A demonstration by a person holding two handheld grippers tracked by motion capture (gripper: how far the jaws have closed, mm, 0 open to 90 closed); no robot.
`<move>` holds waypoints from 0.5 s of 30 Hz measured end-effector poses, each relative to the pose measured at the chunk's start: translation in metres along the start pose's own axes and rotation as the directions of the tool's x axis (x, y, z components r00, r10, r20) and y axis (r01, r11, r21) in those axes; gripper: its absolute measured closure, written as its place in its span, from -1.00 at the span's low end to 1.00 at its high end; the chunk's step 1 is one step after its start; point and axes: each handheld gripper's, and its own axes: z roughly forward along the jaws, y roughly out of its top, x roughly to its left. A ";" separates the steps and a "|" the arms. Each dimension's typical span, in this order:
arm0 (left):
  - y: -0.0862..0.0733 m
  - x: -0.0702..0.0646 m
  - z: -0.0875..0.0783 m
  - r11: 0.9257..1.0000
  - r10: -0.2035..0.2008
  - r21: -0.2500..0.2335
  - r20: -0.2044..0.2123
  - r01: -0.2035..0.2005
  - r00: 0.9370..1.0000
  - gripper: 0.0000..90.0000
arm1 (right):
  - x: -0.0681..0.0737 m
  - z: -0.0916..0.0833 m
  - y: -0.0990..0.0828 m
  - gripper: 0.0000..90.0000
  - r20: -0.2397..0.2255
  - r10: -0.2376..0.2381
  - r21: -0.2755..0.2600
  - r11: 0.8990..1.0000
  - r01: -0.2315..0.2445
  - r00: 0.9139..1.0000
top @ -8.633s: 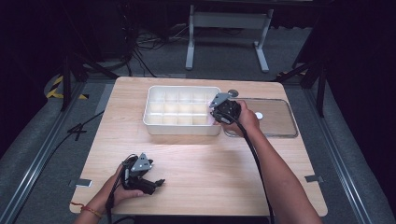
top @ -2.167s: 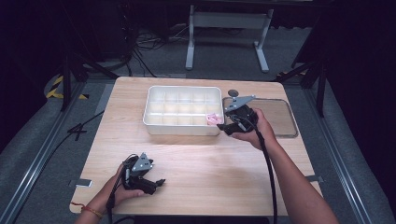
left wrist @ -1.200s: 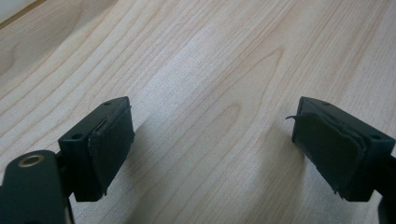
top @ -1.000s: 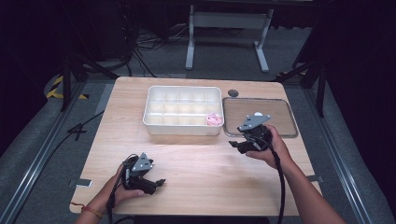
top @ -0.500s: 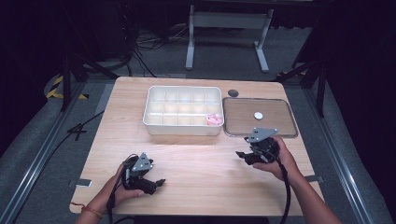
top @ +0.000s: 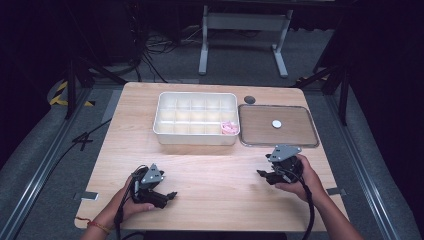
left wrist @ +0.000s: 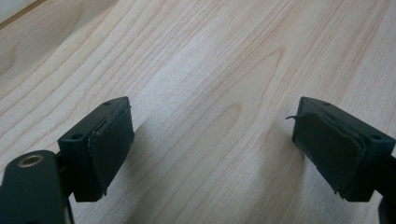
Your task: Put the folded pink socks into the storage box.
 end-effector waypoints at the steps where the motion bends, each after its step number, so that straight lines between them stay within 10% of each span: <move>1: 0.000 0.000 0.000 1.000 0.001 0.001 0.000 -0.001 1.000 -0.71 | 0.000 0.000 -0.001 -0.18 -0.001 0.003 -0.001 1.000 -0.003 1.000; 15: 0.000 0.000 0.000 1.000 0.000 0.001 0.000 0.000 1.000 -0.71 | 0.007 -0.005 -0.030 -0.20 0.008 0.024 -0.005 1.000 -0.024 1.000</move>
